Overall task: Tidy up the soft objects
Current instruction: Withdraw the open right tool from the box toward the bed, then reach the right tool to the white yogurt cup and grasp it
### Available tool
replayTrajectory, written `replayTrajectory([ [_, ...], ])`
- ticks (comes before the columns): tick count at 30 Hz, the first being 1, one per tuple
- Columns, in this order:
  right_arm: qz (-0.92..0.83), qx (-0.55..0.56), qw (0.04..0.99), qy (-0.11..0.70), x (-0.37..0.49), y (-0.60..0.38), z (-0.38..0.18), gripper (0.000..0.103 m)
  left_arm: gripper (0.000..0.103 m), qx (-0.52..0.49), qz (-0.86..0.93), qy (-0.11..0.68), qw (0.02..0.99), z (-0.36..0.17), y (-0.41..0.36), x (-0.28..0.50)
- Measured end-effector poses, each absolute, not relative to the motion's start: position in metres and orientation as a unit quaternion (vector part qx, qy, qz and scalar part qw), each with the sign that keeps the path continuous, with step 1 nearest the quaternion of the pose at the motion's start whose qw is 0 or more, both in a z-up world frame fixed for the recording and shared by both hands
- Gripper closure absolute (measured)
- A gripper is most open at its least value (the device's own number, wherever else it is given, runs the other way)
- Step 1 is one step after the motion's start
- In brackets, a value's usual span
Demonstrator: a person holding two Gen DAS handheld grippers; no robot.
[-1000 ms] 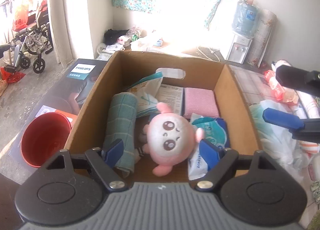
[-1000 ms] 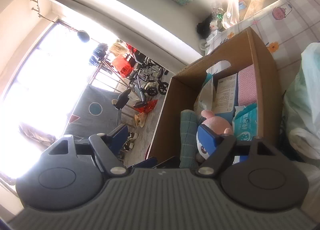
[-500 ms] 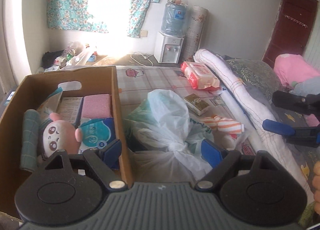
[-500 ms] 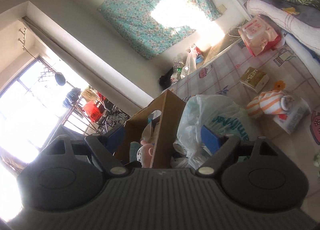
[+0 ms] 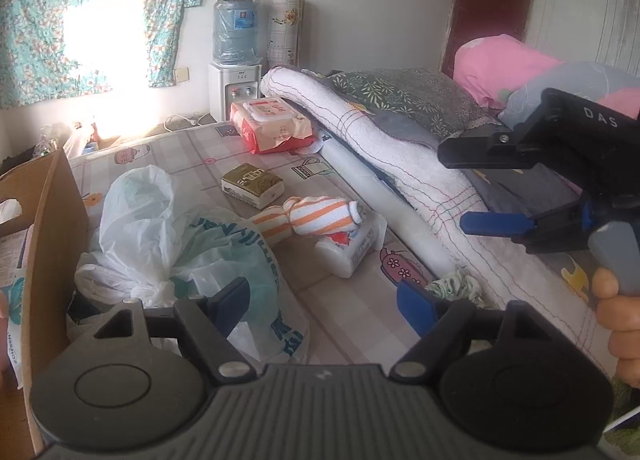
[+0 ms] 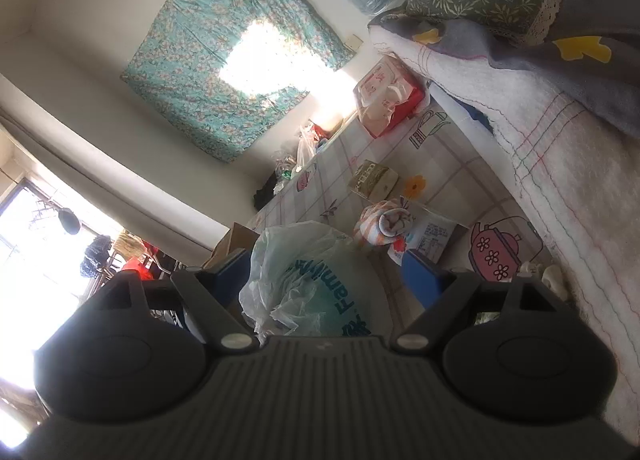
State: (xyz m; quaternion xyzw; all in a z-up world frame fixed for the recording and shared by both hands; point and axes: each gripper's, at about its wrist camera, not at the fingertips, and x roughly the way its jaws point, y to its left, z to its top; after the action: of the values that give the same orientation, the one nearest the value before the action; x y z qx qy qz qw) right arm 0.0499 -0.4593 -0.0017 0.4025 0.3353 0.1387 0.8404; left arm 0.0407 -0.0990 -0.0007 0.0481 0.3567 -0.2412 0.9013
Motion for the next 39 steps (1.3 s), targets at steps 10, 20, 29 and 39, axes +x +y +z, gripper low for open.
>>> replayTrajectory([
  [10,0.103,0.285,0.864,0.401,0.105,-0.454,-0.036,0.061,0.048,0.061,-0.245,0.404,0.879,-0.034,-0.138,0.088],
  [20,0.122,0.241,0.858,0.437,0.166,-0.452,-0.059,0.087,0.053,0.050,-0.241,0.439,0.864,-0.055,-0.156,0.127],
  [29,0.158,0.249,0.847,0.443,0.177,-0.453,-0.066,0.091,0.054,0.026,-0.253,0.455,0.854,-0.063,-0.167,0.145],
  [39,0.165,0.264,0.831,0.461,0.164,-0.454,-0.066,0.092,0.051,-0.016,-0.260,0.483,0.836,-0.070,-0.161,0.150],
])
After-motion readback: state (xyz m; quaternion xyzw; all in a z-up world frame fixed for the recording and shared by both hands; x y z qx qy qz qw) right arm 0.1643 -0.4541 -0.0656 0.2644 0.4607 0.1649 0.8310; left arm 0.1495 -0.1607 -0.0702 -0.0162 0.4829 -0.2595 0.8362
